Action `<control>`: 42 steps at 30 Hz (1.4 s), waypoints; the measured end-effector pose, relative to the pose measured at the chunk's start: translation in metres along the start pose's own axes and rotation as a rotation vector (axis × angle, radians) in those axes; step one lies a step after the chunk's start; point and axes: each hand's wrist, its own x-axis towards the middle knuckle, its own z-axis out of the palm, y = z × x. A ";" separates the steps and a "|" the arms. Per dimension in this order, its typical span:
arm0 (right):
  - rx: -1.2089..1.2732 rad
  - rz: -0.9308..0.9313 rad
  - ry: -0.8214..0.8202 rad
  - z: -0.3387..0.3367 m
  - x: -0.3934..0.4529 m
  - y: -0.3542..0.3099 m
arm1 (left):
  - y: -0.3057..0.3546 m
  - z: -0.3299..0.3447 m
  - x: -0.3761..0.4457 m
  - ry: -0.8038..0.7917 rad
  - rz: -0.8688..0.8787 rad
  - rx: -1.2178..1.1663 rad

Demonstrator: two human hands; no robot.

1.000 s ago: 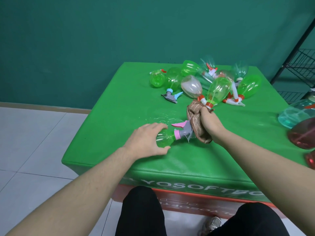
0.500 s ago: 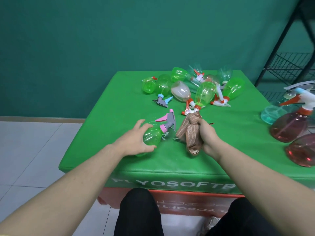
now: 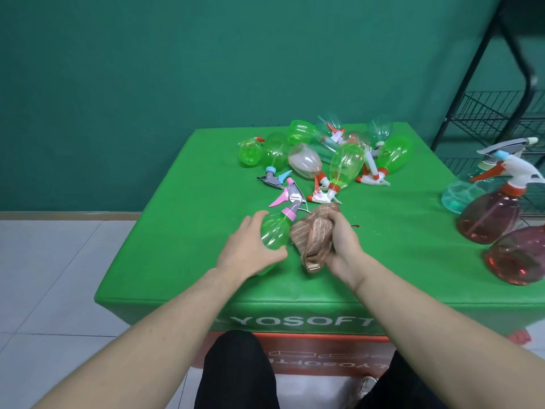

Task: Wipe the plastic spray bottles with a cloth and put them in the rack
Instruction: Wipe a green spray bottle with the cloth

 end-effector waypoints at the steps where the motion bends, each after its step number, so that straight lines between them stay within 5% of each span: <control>1: 0.017 -0.005 -0.023 0.003 0.000 0.001 | 0.004 0.004 0.001 0.018 -0.009 -0.019; 15: 0.214 -0.022 -0.103 0.030 0.000 0.001 | 0.013 0.029 0.003 0.072 0.006 0.052; 19: 0.015 -0.055 -0.044 0.034 -0.002 0.003 | 0.016 0.035 0.006 0.062 -0.001 0.042; 25: -0.851 -0.349 0.077 0.018 0.000 0.005 | 0.017 0.036 0.009 0.056 -0.012 0.041; 33: -0.666 -0.189 0.113 -0.023 0.013 -0.001 | 0.012 0.021 0.012 0.034 -0.065 -0.101; 36: -0.730 -0.350 0.132 -0.021 0.012 -0.007 | 0.007 0.016 0.008 0.017 -0.029 0.010; 42: -1.225 -0.772 -0.141 -0.007 0.008 0.001 | 0.009 0.020 0.001 0.012 0.008 0.134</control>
